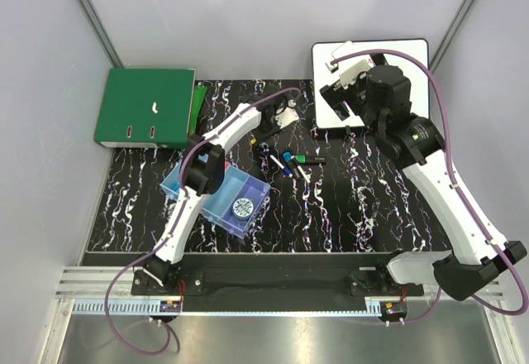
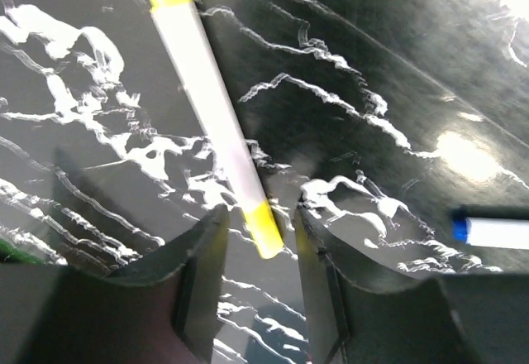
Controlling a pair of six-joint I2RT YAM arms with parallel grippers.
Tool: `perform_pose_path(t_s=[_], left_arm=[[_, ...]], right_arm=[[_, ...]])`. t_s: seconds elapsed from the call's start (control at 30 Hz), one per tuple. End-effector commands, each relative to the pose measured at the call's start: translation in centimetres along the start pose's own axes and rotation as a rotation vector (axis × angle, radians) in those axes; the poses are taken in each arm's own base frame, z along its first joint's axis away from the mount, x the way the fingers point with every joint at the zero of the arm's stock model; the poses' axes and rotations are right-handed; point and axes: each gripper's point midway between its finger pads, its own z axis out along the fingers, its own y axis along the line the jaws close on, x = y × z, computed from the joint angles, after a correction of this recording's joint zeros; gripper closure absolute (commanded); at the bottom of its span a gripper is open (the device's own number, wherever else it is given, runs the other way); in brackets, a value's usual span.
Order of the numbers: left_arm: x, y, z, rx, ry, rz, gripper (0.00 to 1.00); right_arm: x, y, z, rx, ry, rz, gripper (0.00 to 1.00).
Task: Sort the stationery into containers
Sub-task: Pick up the pen from the center of the board.
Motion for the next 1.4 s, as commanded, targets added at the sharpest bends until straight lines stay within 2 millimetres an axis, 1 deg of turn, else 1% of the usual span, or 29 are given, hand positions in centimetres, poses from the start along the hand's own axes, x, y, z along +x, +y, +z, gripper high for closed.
perform_pose_path(t_s=[0.0, 0.2, 0.23, 0.27, 0.3, 0.43, 0.5, 0.67, 0.8, 0.83, 0.87, 0.97, 1.0, 1.03, 1.17, 1.27, 1.3, 1.33, 1.37], left_arm=[[0.0, 0.8, 0.3, -0.020, -0.007, -0.044, 0.57], [1.4, -1.3, 1.0, 0.082, 0.030, -0.051, 0.63], [1.5, -2.0, 1.2, 0.115, 0.031, -0.051, 0.63], [2.1, -2.3, 1.2, 0.133, 0.054, -0.050, 0.64], [2.2, -2.9, 1.2, 0.163, 0.051, -0.042, 0.65], [2.8, -3.8, 1.0, 0.221, 0.061, -0.036, 0.66], [3.4, -4.4, 0.9, 0.256, 0.081, -0.028, 0.66], [4.6, -5.0, 1.3, 0.282, 0.118, -0.045, 0.66], [4.8, -5.2, 1.5, 0.298, 0.122, -0.070, 0.68], [4.8, -5.2, 1.5, 0.299, 0.120, -0.072, 0.71], [4.8, -5.3, 1.5, 0.303, 0.122, -0.067, 0.79], [5.0, -5.4, 1.4, 0.311, 0.127, -0.065, 0.97], [5.0, -5.4, 1.4, 0.313, 0.128, -0.065, 1.00], [5.0, -5.5, 1.4, 0.316, 0.128, -0.065, 1.00], [4.6, -5.0, 1.0, 0.308, 0.110, -0.098, 1.00], [3.5, -3.4, -0.3, 0.266, 0.067, -0.125, 1.00], [2.7, -2.3, -1.5, 0.225, 0.039, -0.127, 1.00], [2.2, -1.5, -2.2, 0.202, 0.014, -0.142, 1.00], [1.3, -0.5, -3.8, 0.166, -0.021, -0.150, 1.00]], right_arm=[[-2.2, -2.2, -1.4, 0.059, -0.068, 0.047, 0.00], [-2.5, -2.4, -1.6, 0.062, -0.077, 0.055, 0.00], [-2.6, -2.4, -1.6, 0.062, -0.078, 0.057, 0.00], [-2.6, -2.5, -1.6, 0.063, -0.079, 0.058, 0.00], [-2.7, -2.6, -1.7, 0.066, -0.082, 0.061, 0.00], [-3.0, -2.7, -1.8, 0.067, -0.088, 0.068, 0.00], [-3.1, -2.8, -1.9, 0.067, -0.092, 0.070, 0.01], [-3.4, -2.9, -2.0, 0.067, -0.098, 0.074, 0.01], [-3.7, -3.0, -2.3, 0.065, -0.109, 0.084, 0.01], [-3.7, -3.0, -2.2, 0.065, -0.106, 0.083, 0.01], [-3.7, -3.0, -2.1, 0.063, -0.105, 0.083, 0.01], [-3.8, -3.1, -2.2, 0.065, -0.109, 0.086, 0.01], [-3.8, -3.1, -2.2, 0.067, -0.109, 0.086, 0.01], [-3.8, -3.0, -2.2, 0.064, -0.110, 0.087, 0.01], [-3.7, -3.1, -2.2, 0.064, -0.108, 0.085, 0.01], [-3.6, -3.0, -2.1, 0.063, -0.105, 0.080, 0.01], [-3.6, -3.0, -2.1, 0.064, -0.103, 0.079, 0.01], [-3.6, -2.9, -2.1, 0.062, -0.106, 0.078, 0.01], [-3.6, -2.9, -2.0, 0.061, -0.103, 0.077, 0.01]])
